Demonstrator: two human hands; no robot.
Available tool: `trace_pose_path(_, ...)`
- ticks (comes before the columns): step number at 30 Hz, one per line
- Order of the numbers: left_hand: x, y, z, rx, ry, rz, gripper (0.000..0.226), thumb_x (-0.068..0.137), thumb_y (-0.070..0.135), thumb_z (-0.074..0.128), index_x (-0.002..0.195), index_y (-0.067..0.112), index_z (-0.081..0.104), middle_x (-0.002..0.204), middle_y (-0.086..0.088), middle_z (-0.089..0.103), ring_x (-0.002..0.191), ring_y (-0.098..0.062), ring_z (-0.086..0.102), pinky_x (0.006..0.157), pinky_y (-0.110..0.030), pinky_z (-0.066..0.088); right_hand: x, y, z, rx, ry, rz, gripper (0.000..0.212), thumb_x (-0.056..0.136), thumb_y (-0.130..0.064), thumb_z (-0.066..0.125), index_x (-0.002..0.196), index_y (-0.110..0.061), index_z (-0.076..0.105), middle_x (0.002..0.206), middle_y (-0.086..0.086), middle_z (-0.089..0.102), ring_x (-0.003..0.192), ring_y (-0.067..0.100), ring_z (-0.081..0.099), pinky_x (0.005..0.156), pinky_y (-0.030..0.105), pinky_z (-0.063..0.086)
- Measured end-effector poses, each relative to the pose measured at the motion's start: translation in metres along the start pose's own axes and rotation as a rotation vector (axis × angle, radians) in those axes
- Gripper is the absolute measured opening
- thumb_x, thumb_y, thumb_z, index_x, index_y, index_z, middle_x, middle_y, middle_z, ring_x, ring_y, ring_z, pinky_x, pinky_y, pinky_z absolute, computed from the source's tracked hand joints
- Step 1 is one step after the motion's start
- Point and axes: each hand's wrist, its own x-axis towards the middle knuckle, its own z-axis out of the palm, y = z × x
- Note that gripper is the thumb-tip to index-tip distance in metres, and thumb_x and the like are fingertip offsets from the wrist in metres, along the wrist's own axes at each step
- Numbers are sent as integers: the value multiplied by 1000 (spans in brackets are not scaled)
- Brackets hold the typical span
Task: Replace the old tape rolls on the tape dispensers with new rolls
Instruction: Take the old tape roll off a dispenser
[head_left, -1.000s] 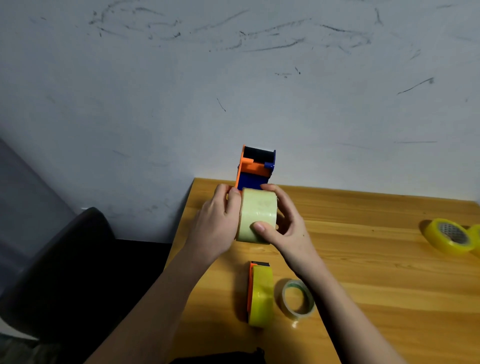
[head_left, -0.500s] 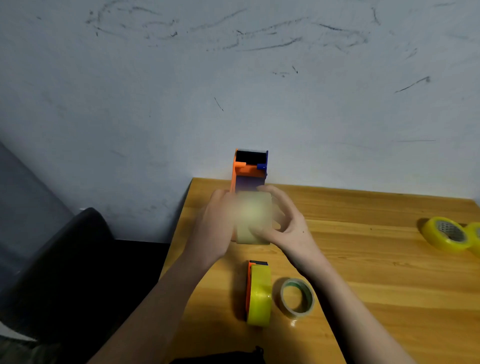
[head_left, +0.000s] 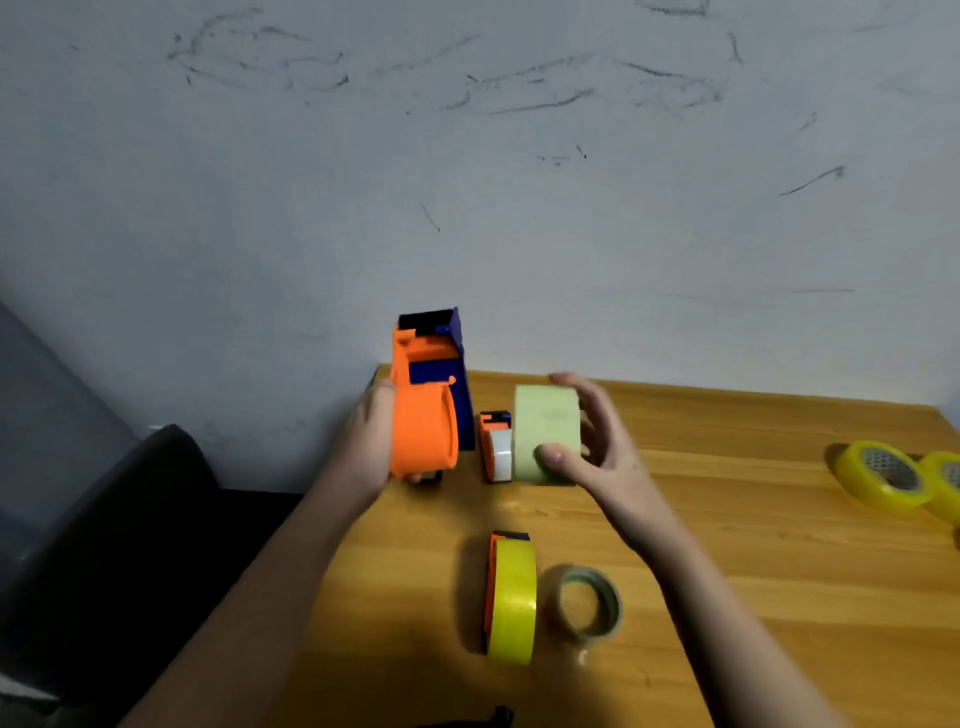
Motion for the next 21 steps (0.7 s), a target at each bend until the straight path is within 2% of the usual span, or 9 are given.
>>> trace_pose_path(2,-10,7,6,-9,-4,-17,30,100,36,27,89,22,51,85,-12,56,63,-33,57,35,-25,42,-2,8,16,-10,-78,40,66,69,-46,66,131,-40,44,124,-12,54,101,2,60,70,21,52)
trace_pose_path(4,-21,11,13,41,-18,-19,29,101,37,27,86,24,48,83,-10,55,62,-29,56,38,-27,43,-1,12,21,39,-60,76,67,71,-48,63,135,-40,42,122,-14,55,97,1,61,72,21,51)
trace_pose_path(7,-25,4,15,107,-104,-58,27,99,48,27,104,28,43,95,-12,59,68,-32,62,35,-24,41,3,12,26,89,-68,100,69,75,-45,63,139,-36,39,120,-21,55,100,-2,60,76,21,51)
trace_pose_path(9,-30,1,13,141,-135,-47,30,96,55,30,110,29,38,103,-6,55,81,-30,63,43,-27,45,5,16,31,91,-65,118,69,76,-43,64,140,-36,39,121,-20,55,101,-6,59,76,19,50)
trace_pose_path(12,-34,-3,13,-8,-193,-124,37,92,58,38,115,29,39,104,3,48,93,-22,56,57,-37,56,4,24,36,102,-60,154,69,73,-50,64,137,-43,40,127,-10,54,105,3,61,78,23,52)
trace_pose_path(14,-36,-6,15,-78,-227,-196,37,90,58,44,115,32,46,113,-2,50,101,-28,57,64,-41,58,4,30,40,110,-62,191,64,76,-49,64,135,-46,42,131,-8,53,109,9,61,81,27,53)
trace_pose_path(17,-36,-14,14,-153,-279,-222,26,89,53,50,106,34,55,123,-8,54,107,-29,59,67,-38,57,7,37,44,119,-44,225,59,78,-47,64,133,-46,44,131,-5,55,111,13,61,82,28,54)
trace_pose_path(19,-37,-21,11,-145,-297,-210,19,90,47,53,103,33,56,125,-9,55,109,-28,59,71,-36,56,8,40,46,109,-34,249,61,72,-53,66,130,-47,47,131,-4,55,111,14,61,82,29,55)
trace_pose_path(21,-37,-29,6,-158,-265,-207,24,91,45,53,110,30,54,123,-9,55,109,-28,58,75,-37,56,8,43,46,108,-33,264,61,72,-52,66,130,-46,48,129,-4,56,109,15,62,79,28,55)
